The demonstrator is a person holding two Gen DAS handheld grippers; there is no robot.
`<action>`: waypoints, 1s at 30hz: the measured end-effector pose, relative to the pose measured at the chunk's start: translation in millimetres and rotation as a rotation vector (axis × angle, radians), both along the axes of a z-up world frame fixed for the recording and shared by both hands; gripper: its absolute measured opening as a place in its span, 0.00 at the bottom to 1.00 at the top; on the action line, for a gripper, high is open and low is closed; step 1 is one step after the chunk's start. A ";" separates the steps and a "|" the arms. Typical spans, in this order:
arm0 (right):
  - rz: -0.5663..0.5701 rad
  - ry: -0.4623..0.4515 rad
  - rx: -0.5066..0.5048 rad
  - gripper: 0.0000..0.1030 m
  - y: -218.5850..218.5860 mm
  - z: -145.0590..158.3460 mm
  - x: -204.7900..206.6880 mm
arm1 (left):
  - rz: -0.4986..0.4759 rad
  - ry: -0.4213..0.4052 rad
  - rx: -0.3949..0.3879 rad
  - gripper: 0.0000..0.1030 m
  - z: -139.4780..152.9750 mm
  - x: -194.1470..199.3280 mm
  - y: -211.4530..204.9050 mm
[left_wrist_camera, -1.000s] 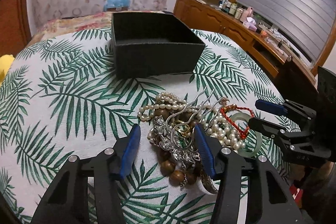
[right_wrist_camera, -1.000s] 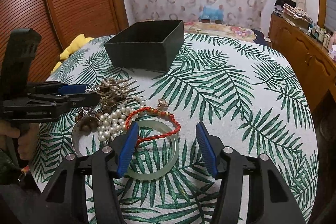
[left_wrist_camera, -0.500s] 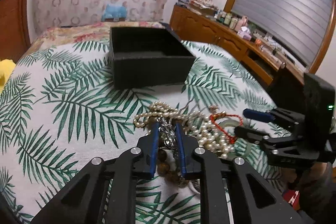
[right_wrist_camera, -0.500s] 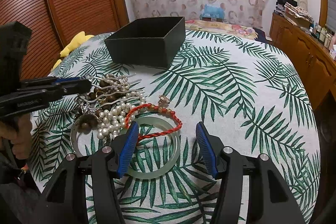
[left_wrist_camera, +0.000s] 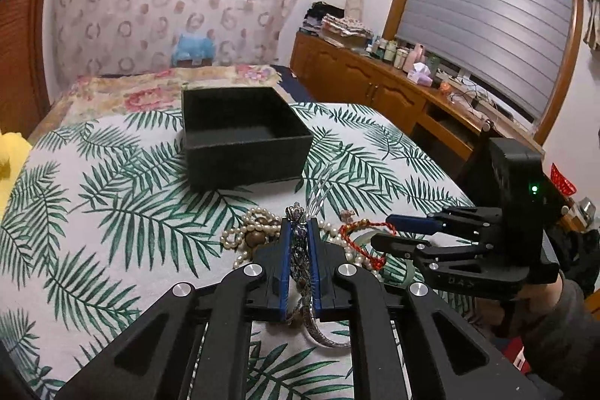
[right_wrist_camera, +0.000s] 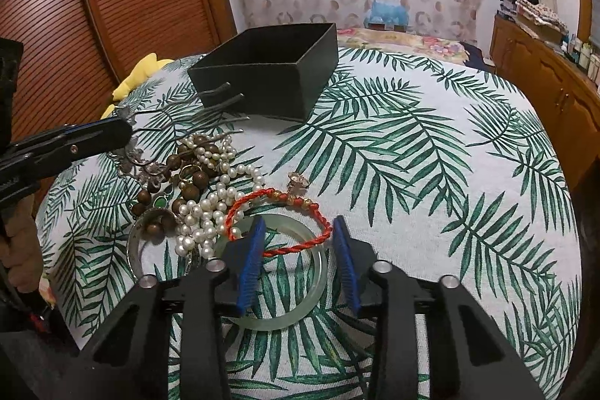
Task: Organize jewelry
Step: 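Lower the left gripper onto the silver hairpins and close on them, then lift the silver hairpins with the left gripper and carry toward the black box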
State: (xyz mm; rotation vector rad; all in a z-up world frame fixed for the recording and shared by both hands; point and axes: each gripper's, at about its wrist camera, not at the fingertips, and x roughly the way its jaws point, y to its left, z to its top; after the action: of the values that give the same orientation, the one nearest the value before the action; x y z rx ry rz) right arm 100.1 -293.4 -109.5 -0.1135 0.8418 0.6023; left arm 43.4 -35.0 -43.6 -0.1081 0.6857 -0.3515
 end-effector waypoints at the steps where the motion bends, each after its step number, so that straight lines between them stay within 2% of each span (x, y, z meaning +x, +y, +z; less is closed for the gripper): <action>1: 0.000 0.000 0.002 0.33 0.0 0.7 0.2 | 0.001 -0.003 0.001 0.07 0.9 -0.6 0.5; 6: 0.003 -0.018 -0.008 0.12 1.6 4.5 -1.8 | 0.005 -0.013 -0.003 0.07 6.2 -0.6 5.9; 9: 0.003 -0.036 -0.011 0.04 0.4 7.5 -2.8 | 0.008 -0.018 -0.005 0.07 9.0 -0.6 9.0; 16: 0.007 -0.076 -0.016 0.04 -1.1 18.5 -5.8 | 0.008 -0.025 -0.027 0.07 18.6 -0.1 17.8; 24: 0.012 -0.090 -0.021 0.04 0.6 22.1 -8.8 | 0.010 0.017 0.050 0.07 14.2 3.1 28.9; 30: 0.007 -0.086 -0.023 0.04 2.0 18.7 -6.4 | 0.047 0.049 0.068 0.07 4.3 -0.5 49.1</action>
State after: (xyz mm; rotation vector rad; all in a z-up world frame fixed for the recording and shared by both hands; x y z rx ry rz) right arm 93.8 -291.3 -90.8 -0.1625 0.7651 0.5908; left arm 42.9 14.0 -39.3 -0.0682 0.7421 -0.2814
